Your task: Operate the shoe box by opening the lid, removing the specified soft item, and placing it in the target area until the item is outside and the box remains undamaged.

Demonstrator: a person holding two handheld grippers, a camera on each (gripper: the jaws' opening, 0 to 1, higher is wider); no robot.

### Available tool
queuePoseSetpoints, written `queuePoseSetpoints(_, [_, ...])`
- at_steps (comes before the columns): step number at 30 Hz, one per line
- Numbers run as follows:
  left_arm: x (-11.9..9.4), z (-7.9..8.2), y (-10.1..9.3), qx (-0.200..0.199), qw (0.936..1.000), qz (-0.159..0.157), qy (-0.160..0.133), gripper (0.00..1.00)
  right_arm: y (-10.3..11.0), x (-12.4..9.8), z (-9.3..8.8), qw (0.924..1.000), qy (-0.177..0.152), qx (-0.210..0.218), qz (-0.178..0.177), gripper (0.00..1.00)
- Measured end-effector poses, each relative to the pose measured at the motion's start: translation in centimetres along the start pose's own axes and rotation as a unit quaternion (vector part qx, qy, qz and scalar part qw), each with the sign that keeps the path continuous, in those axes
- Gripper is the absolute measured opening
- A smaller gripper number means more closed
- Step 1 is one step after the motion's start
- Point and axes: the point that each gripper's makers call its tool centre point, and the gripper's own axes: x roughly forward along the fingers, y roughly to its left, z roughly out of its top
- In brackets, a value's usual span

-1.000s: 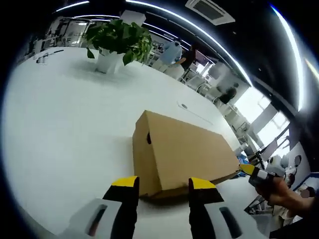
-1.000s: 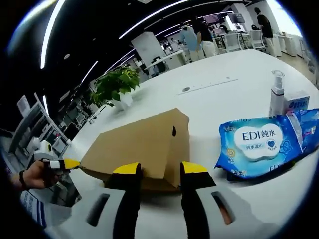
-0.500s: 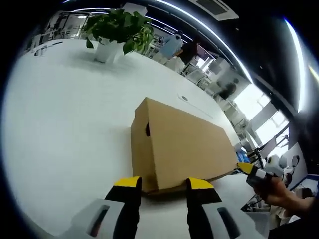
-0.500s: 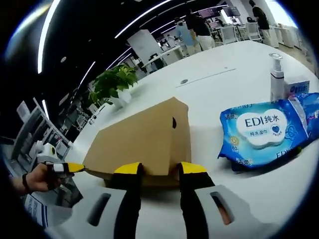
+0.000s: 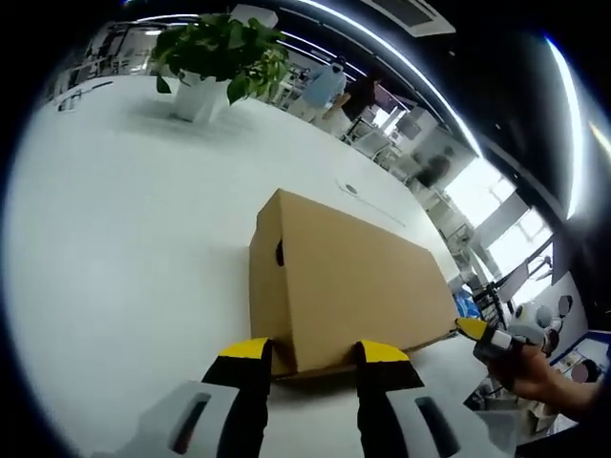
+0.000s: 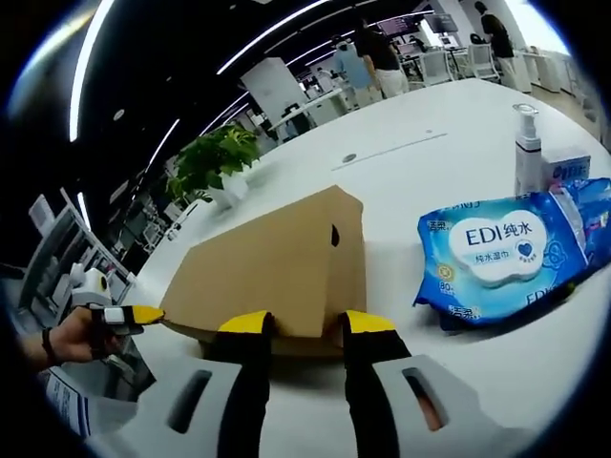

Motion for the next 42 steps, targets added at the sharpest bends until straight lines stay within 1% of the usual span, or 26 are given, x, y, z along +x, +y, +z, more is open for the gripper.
queuePoseSetpoints(7, [2.6, 1.6, -1.3, 0.008, 0.9999, -0.008, 0.006, 0.35, -1.9, 0.2, 1.6, 0.9998, -0.001, -0.001, -0.022, 0.27])
queuePoseSetpoints(12, [4.0, 2.0, -2.3, 0.014, 0.9997, -0.014, 0.013, 0.35, -3.3, 0.0, 2.5, 0.9994, -0.004, 0.000, -0.035, 0.26])
queuePoseSetpoints(15, [4.4, 2.1, -2.8, 0.017, 0.9996, -0.017, 0.017, 0.35, -3.8, -0.4, 2.7, 0.9992, -0.006, 0.003, -0.040, 0.26])
queuePoseSetpoints(23, [4.4, 2.1, -2.9, 0.017, 0.9996, -0.017, 0.016, 0.35, -3.9, -0.5, 2.7, 0.9992, -0.006, 0.005, -0.039, 0.26])
queuePoseSetpoints(26, [4.2, 2.0, -3.1, 0.022, 0.9997, -0.007, 0.007, 0.34, -3.9, -0.5, 2.7, 0.9992, -0.002, 0.005, -0.040, 0.26])
queuePoseSetpoints(28, [3.9, 2.0, -3.2, 0.029, 0.9996, 0.000, 0.002, 0.33, -3.9, -0.7, 3.0, 0.9991, -0.001, -0.014, -0.041, 0.24])
queuePoseSetpoints(29, [3.6, 2.0, -3.3, 0.030, 0.9996, 0.001, -0.001, 0.33, -4.0, -1.1, 3.2, 0.9985, -0.004, -0.032, -0.044, 0.20])
queuePoseSetpoints(30, [3.3, 2.1, -3.5, 0.028, 0.9996, 0.001, -0.006, 0.33, -4.0, -1.4, 3.4, 0.9984, -0.012, -0.036, -0.042, 0.18])
queuePoseSetpoints(31, [3.0, 2.3, -3.7, 0.026, 0.9996, 0.000, -0.013, 0.34, -4.2, -2.0, 3.6, 0.9983, -0.021, -0.035, -0.041, 0.18])
queuePoseSetpoints(32, [2.6, 2.6, -4.0, 0.028, 0.9993, -0.001, -0.023, 0.34, -4.4, -2.4, 3.6, 0.9985, -0.026, -0.033, -0.036, 0.23])
queuePoseSetpoints(34, [1.9, 2.8, -4.2, 0.034, 0.9989, 0.007, -0.030, 0.39, -5.1, -3.6, 3.5, 0.9986, -0.029, -0.032, -0.032, 0.34])
queuePoseSetpoints(37, [0.8, 2.7, -4.8, 0.042, 0.9982, 0.016, -0.039, 0.44, -6.5, -5.9, 3.2, 0.9972, -0.034, -0.052, -0.042, 0.38])
queuePoseSetpoints(39, [0.3, 2.2, -5.5, 0.055, 0.9974, 0.018, -0.041, 0.47, -7.7, -7.4, 2.8, 0.9968, -0.036, -0.052, -0.048, 0.40])
queuePoseSetpoints(40, [0.1, 1.8, -5.9, 0.064, 0.9970, 0.019, -0.041, 0.47, -8.6, -8.3, 2.8, 0.9961, -0.042, -0.051, -0.057, 0.44])
queuePoseSetpoints(42, [-0.1, 0.7, -7.0, 0.089, 0.9955, 0.016, -0.031, 0.50, -9.7, -9.6, 3.0, 0.9945, -0.057, -0.046, -0.075, 0.52])
